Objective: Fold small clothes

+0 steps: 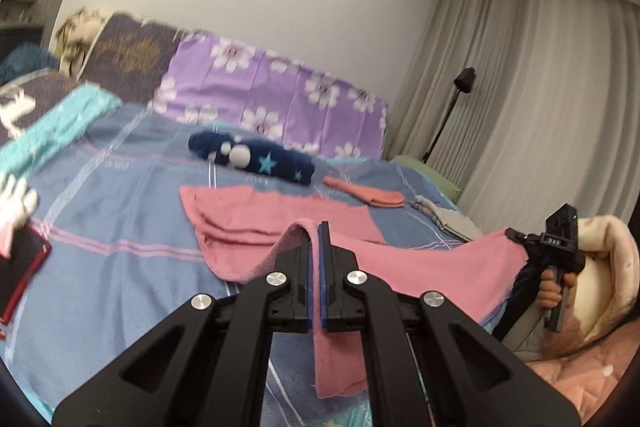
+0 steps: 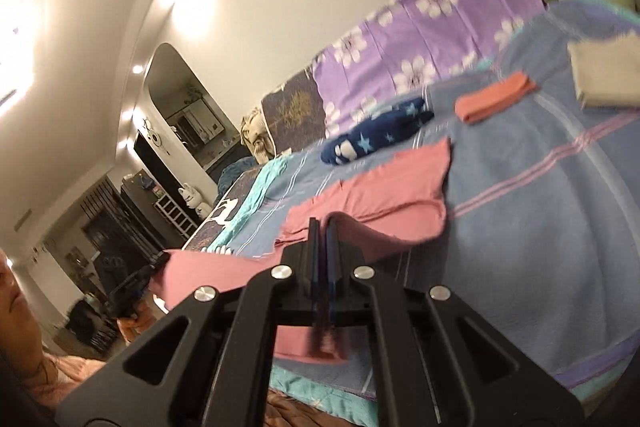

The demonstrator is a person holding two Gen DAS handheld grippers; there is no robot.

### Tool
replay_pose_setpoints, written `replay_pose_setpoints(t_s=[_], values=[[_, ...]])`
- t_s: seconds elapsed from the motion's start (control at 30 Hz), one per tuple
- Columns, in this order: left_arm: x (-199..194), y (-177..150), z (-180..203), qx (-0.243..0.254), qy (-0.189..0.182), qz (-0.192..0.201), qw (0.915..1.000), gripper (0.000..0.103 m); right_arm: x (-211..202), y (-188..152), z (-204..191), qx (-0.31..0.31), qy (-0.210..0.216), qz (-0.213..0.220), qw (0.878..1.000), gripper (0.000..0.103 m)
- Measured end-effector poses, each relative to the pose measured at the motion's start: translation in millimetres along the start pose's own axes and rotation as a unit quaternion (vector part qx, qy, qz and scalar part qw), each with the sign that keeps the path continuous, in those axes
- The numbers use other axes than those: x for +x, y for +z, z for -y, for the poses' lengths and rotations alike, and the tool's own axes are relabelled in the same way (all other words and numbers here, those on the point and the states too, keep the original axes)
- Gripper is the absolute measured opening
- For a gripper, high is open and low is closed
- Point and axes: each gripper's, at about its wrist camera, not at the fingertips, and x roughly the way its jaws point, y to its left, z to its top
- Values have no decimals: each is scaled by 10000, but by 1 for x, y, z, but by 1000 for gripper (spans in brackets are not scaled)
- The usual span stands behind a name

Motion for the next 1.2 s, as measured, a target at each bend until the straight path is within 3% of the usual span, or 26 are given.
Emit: replay_pose_setpoints(t_s=[0.23, 0.43, 0.53, 0.67, 0.77, 0.87, 0.93, 0.97, 1.0, 1.07, 1.17, 1.2], values=[[53, 18, -25, -105, 312, -337, 9989, 2, 55, 35, 29, 95, -213, -115, 9997, 3], [115, 57, -46, -228, 482, -457, 9975, 2, 120, 80, 45, -111, -796, -92, 9967, 3], [159, 67, -68, -372, 763, -621, 9945, 2, 164, 91, 68, -118, -1233, -283, 9919, 3], [229, 47, -105, -378, 1611, -1146, 9795, 2, 223, 84, 114, 101, -1667, -822, 9825, 4], [261, 19, -124, -431, 1931, -1634, 9665, 2, 239, 68, 133, 146, -2074, -1051, 9725, 10], [260, 7, -132, -482, 1888, -1718, 9657, 7, 230, 62, 136, 73, -1990, -1086, 9739, 14], [246, 9, -131, -522, 1778, -1655, 9686, 18, 218, 62, 133, -3, -1929, -1095, 9751, 21], [239, 11, -129, -505, 1805, -1603, 9691, 35, 215, 62, 131, -32, -1870, -1114, 9760, 27], [231, 12, -125, -457, 1824, -1534, 9701, 42, 211, 62, 128, -90, -1768, -1175, 9772, 31], [223, 11, -118, -341, 1706, -1543, 9726, 42, 208, 58, 124, -232, -1692, -1293, 9768, 40], [220, 3, -113, -348, 1602, -1798, 9699, 40, 214, 49, 120, -429, -1747, -1523, 9718, 39], [222, 1, -113, -360, 1636, -1870, 9680, 18, 218, 45, 121, -446, -1762, -1643, 9695, 33]])
